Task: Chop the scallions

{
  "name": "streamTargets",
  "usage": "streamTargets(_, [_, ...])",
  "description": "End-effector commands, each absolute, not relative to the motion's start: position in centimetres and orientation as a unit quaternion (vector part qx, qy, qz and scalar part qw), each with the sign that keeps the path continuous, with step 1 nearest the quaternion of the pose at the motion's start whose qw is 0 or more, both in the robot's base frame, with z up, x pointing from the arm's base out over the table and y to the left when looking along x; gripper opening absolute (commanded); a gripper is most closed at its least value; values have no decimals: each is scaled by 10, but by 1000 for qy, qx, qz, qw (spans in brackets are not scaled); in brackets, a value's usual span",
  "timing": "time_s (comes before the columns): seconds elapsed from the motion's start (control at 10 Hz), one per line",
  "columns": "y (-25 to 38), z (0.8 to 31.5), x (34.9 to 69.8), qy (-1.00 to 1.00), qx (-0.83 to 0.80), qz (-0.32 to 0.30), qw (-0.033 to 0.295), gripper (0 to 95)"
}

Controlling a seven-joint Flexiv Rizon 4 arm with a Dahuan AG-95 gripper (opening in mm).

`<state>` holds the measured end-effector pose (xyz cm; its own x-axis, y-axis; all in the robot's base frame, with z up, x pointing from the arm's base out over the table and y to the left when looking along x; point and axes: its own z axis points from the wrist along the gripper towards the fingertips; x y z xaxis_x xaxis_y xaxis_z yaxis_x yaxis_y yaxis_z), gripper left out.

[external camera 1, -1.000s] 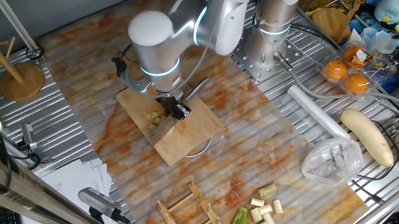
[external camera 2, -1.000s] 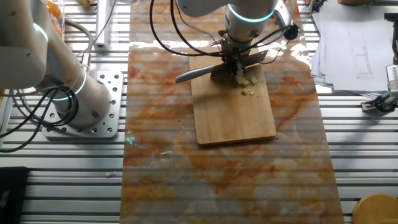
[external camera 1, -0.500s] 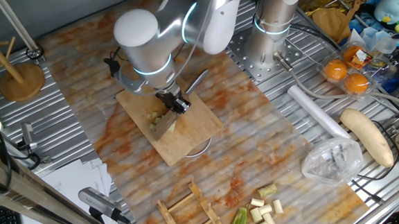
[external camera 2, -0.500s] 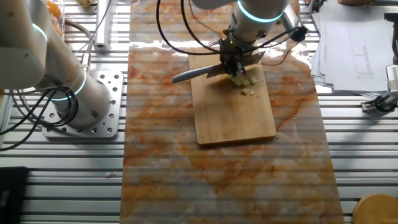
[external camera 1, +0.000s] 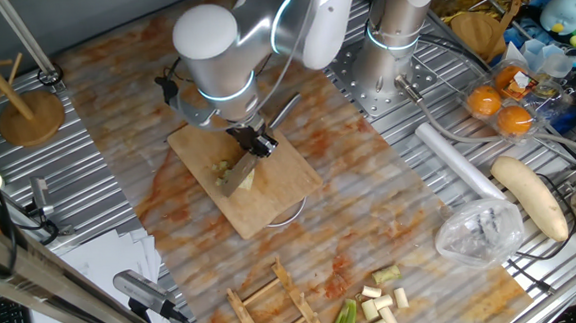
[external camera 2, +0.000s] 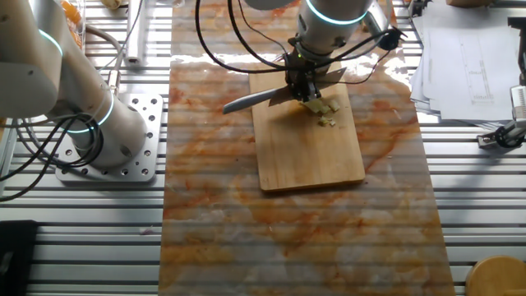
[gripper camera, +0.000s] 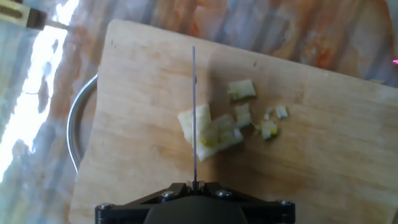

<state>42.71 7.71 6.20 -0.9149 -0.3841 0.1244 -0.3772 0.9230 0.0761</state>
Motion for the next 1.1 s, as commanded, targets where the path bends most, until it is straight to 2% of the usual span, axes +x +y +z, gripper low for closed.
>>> streamTargets(0.1, [74, 62, 433, -976, 205, -19, 67, 0])
streamTargets(0.5, [72, 60, 442, -976, 203, -23, 68, 0])
streamTargets(0.7, [80, 46, 449, -979, 196, -25, 59, 0])
streamTargets(0.9, [100, 20, 461, -983, 178, -23, 33, 0])
streamTargets(1.1, [105, 9, 470, -982, 186, -6, 33, 0])
